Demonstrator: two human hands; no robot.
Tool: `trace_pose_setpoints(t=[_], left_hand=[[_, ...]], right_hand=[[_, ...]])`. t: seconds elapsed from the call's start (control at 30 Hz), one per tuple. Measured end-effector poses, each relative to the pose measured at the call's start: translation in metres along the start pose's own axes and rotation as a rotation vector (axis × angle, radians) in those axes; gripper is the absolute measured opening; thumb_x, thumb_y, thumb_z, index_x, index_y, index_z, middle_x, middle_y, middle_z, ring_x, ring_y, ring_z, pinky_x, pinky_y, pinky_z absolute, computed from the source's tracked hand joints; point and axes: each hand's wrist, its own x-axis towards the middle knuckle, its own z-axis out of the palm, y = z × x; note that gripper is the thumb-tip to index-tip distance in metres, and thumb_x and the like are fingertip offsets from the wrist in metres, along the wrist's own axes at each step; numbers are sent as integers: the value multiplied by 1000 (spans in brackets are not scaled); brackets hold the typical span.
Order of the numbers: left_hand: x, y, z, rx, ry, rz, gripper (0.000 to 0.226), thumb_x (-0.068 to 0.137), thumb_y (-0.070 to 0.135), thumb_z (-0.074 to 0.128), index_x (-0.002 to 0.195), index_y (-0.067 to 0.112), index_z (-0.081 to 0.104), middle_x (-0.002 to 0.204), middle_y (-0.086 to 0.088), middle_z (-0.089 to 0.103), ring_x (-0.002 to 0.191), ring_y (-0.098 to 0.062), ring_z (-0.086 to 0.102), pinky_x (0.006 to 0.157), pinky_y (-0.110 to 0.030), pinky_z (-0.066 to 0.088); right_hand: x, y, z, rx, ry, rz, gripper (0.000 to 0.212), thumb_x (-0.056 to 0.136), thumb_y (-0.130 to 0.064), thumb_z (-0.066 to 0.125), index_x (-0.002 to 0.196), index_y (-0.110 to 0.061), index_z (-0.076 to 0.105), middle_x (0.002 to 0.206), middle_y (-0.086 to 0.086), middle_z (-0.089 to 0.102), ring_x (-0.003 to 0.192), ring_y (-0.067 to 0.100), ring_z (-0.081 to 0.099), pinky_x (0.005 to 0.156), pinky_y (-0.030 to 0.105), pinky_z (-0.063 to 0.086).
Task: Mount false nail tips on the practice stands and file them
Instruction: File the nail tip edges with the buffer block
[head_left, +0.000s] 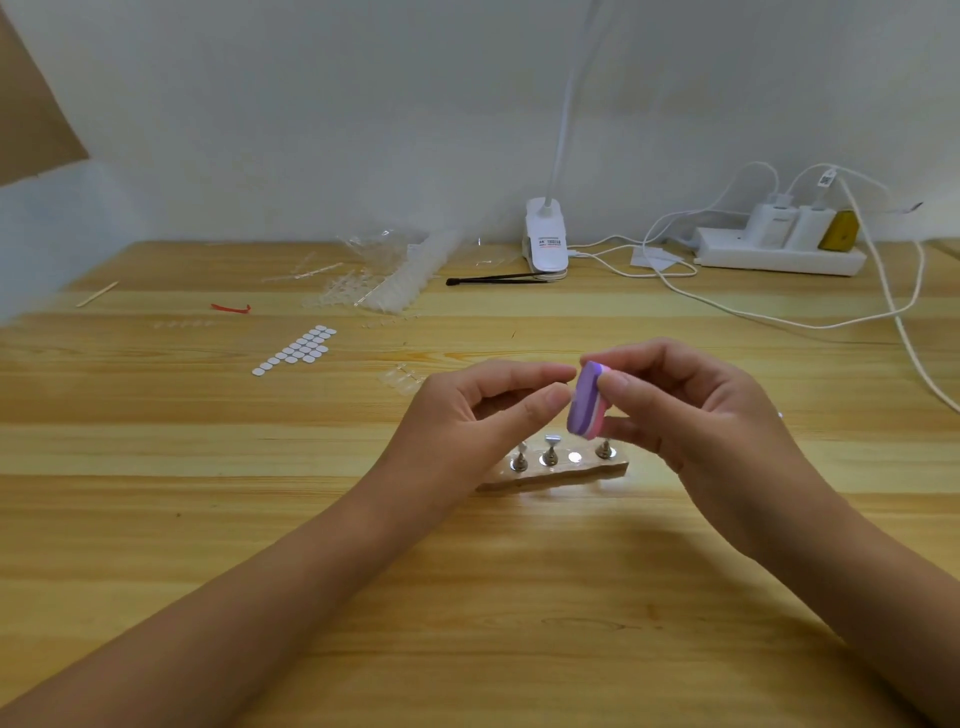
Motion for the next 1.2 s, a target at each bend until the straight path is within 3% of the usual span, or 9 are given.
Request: trace_pose_setpoints(t=[0.1, 0.23, 0.4, 0.6, 0.8, 0.93, 1.07, 1.2], left_hand=[[-1, -1, 2, 81, -15, 41, 31, 83, 32, 70, 111, 21, 75, 107, 5, 74, 105, -15, 67, 95, -37, 54], [-3, -2, 3, 198, -43, 91, 24, 84, 34, 72, 107, 29, 75, 98, 15, 73, 98, -9, 66, 86, -24, 53], [5, -7, 3, 305, 12, 67, 7, 91, 35, 67, 98, 34, 65, 94, 13, 73, 97, -1, 65, 81, -11, 47], [11, -13, 17, 477, -14, 40, 7, 97, 35, 57, 95, 29, 58, 95, 16, 63, 101, -5, 57, 93, -28, 45], [12, -18, 22, 589, -6, 11, 6, 93, 46, 54, 89, 43, 52, 114, 27, 50, 121, 1, 26, 97, -21, 26], [12, -23, 23, 693, -20, 22, 12, 91, 48, 55, 90, 37, 59, 121, 23, 46, 118, 5, 20, 105, -29, 28], [9, -23, 21, 883, -30, 120, 34, 91, 56, 47, 93, 29, 68, 128, 19, 48, 129, -7, 21, 109, -33, 19], [7, -18, 22, 997, -46, 195, 49, 81, 72, 42, 92, 32, 68, 130, 19, 47, 134, -11, 22, 108, -36, 15]], right_hand=[[5, 0, -5, 67, 107, -48, 16, 80, -23, 70, 95, -17, 74, 90, 6, 74, 88, 19, 72, 79, 26, 57], [10, -5, -19, 149, 189, -54, 18, 77, -28, 74, 93, -22, 74, 92, 3, 72, 92, 17, 70, 80, 26, 56], [14, -5, -25, 241, 243, 1, 19, 79, -23, 69, 96, -16, 71, 88, 1, 73, 85, 12, 70, 75, 23, 56], [15, -5, -26, 259, 226, 56, 17, 80, -22, 68, 96, -15, 70, 87, 2, 73, 85, 12, 70, 72, 24, 56], [16, -5, -25, 263, 225, 72, 16, 79, -23, 69, 94, -18, 72, 87, 2, 71, 82, 11, 68, 69, 24, 56], [15, -7, -25, 265, 216, 78, 16, 80, -23, 68, 95, -17, 71, 87, 1, 71, 81, 10, 68, 66, 24, 56], [14, -9, -24, 258, 220, 83, 17, 82, -23, 66, 97, -16, 69, 86, 0, 71, 80, 9, 67, 65, 23, 56], [14, -10, -24, 250, 220, 85, 19, 82, -24, 66, 98, -16, 68, 85, 0, 71, 80, 9, 67, 65, 23, 55]])
